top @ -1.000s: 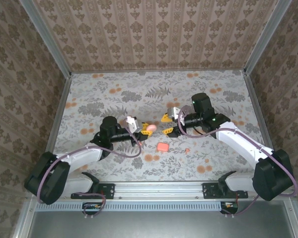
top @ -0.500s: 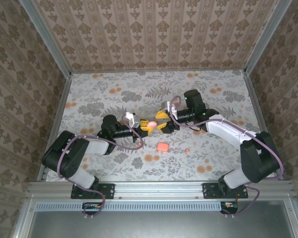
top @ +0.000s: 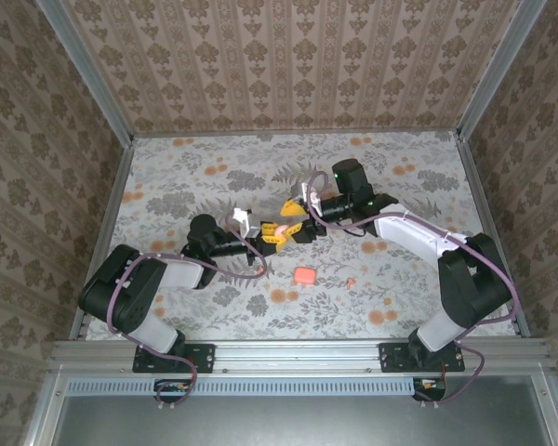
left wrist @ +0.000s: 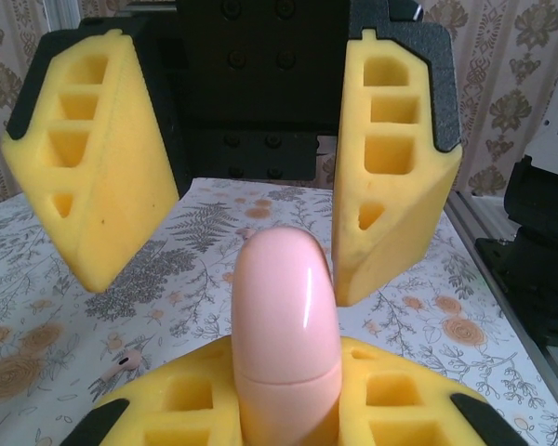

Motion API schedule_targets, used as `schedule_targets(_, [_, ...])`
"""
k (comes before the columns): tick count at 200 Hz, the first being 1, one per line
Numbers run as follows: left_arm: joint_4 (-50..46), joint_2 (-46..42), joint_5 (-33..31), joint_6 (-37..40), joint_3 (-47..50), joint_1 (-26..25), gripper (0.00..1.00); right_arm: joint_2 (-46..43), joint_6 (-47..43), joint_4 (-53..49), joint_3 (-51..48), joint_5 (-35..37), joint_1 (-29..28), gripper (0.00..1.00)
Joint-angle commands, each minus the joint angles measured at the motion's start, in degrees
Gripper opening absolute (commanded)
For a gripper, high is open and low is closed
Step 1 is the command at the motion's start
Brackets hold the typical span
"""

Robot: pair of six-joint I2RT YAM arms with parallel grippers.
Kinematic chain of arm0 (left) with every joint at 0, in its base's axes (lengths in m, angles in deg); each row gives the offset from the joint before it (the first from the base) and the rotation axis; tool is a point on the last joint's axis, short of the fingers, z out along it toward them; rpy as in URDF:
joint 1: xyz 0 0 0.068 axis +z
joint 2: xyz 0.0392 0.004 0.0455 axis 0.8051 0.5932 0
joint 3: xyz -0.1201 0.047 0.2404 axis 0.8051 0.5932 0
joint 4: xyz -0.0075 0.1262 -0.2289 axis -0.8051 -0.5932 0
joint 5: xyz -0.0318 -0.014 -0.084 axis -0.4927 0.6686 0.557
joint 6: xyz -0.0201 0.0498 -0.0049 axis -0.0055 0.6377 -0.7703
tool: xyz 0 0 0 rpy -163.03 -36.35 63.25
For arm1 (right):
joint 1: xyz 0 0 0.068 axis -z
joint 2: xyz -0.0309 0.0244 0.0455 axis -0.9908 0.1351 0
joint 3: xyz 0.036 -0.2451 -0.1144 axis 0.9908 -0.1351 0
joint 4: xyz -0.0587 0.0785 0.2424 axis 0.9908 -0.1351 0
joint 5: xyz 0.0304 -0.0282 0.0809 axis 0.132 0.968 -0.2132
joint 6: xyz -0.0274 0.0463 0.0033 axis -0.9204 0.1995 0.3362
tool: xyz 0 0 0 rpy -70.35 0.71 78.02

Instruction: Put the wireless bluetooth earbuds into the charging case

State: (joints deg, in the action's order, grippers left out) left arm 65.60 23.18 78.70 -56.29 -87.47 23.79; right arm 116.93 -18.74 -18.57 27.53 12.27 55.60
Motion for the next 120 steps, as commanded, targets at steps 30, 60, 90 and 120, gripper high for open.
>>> schedule_targets(30, [0.1,-1.8,2.1,0.3,-1.3,0.3,0.17,1.8,7.2,6.3,2.5,1.5,2.1,0.57])
schedule_targets(60, [-0.2,-2.0,1.5,0.3,-0.9,0.6,0.17,1.9,9.5,8.5,2.9,2.5,2.6,0.57])
schedule_targets(90, [-0.2,-2.3,1.1,0.4,-0.6,1.0,0.17,2.1,10.3,8.9,2.7,3.4,3.0,0.56])
schedule_targets(120, [-0.2,-1.9,0.2,0.9,-0.4,1.1,0.17,1.6,13.5,9.5,2.6,5.0,3.3,0.56])
